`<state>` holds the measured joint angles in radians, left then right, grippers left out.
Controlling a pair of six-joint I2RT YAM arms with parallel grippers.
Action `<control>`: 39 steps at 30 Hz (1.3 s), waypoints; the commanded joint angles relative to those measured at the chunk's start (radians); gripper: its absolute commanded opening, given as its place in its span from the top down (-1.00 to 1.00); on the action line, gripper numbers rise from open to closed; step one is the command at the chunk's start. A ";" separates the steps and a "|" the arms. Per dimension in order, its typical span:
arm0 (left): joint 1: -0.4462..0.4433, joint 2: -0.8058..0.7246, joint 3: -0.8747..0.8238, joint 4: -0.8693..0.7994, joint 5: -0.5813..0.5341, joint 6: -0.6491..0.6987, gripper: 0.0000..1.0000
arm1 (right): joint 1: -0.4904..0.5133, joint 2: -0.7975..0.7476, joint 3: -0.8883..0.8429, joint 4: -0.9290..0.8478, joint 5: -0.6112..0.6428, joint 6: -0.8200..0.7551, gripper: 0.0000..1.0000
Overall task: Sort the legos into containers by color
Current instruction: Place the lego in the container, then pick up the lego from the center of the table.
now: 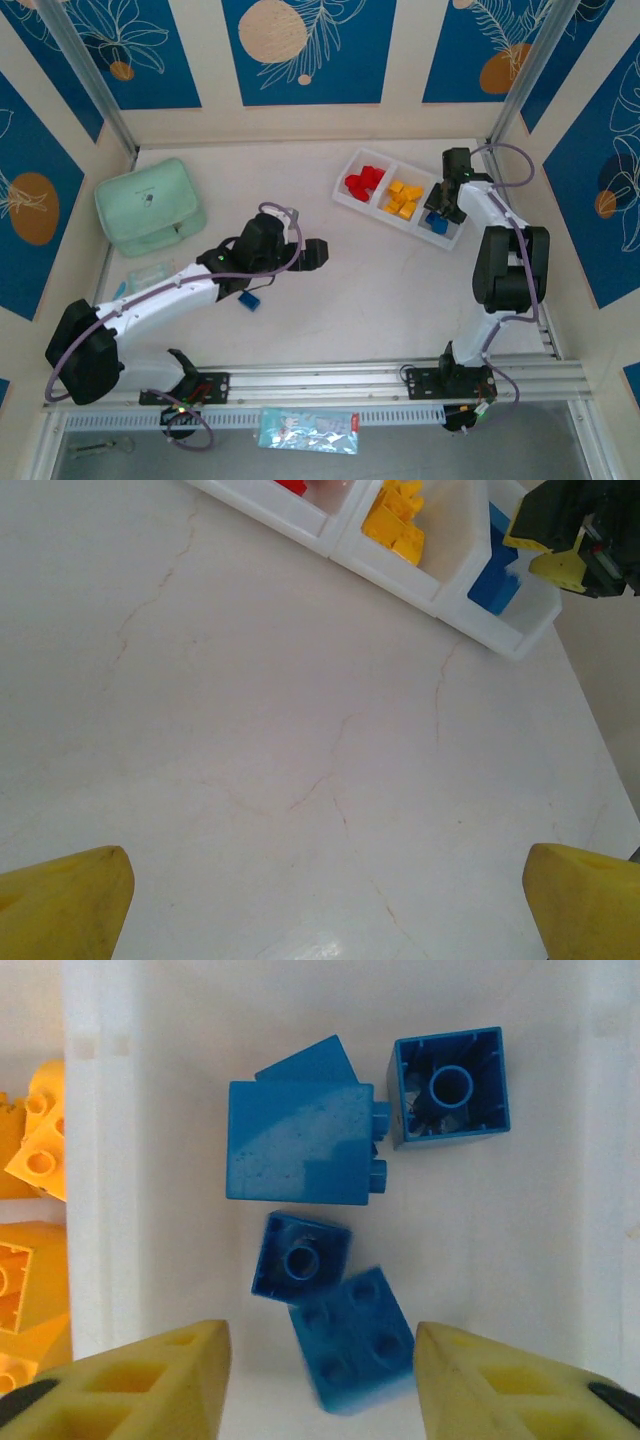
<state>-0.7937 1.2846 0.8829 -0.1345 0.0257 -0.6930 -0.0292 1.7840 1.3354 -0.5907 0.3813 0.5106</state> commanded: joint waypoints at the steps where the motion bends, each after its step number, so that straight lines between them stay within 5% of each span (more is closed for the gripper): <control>1: -0.007 -0.004 0.033 0.001 -0.005 0.033 -0.99 | 0.008 -0.020 0.037 -0.005 -0.022 -0.008 -0.15; 10: -0.003 -0.063 0.003 -0.037 -0.051 0.051 -0.99 | 0.150 -0.117 0.028 -0.040 0.004 -0.014 -0.23; 23: 0.055 -0.260 -0.092 -0.194 -0.129 0.026 -0.99 | 0.514 -0.237 -0.097 -0.011 -0.074 -0.067 -0.48; 39: 0.076 -0.559 -0.147 -0.544 -0.300 -0.092 -0.99 | 0.944 -0.111 -0.194 0.257 -0.311 -0.119 -0.59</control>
<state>-0.7280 0.7677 0.7521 -0.5747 -0.2169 -0.7502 0.8757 1.6321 1.1515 -0.4183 0.1539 0.4179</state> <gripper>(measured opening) 0.994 0.796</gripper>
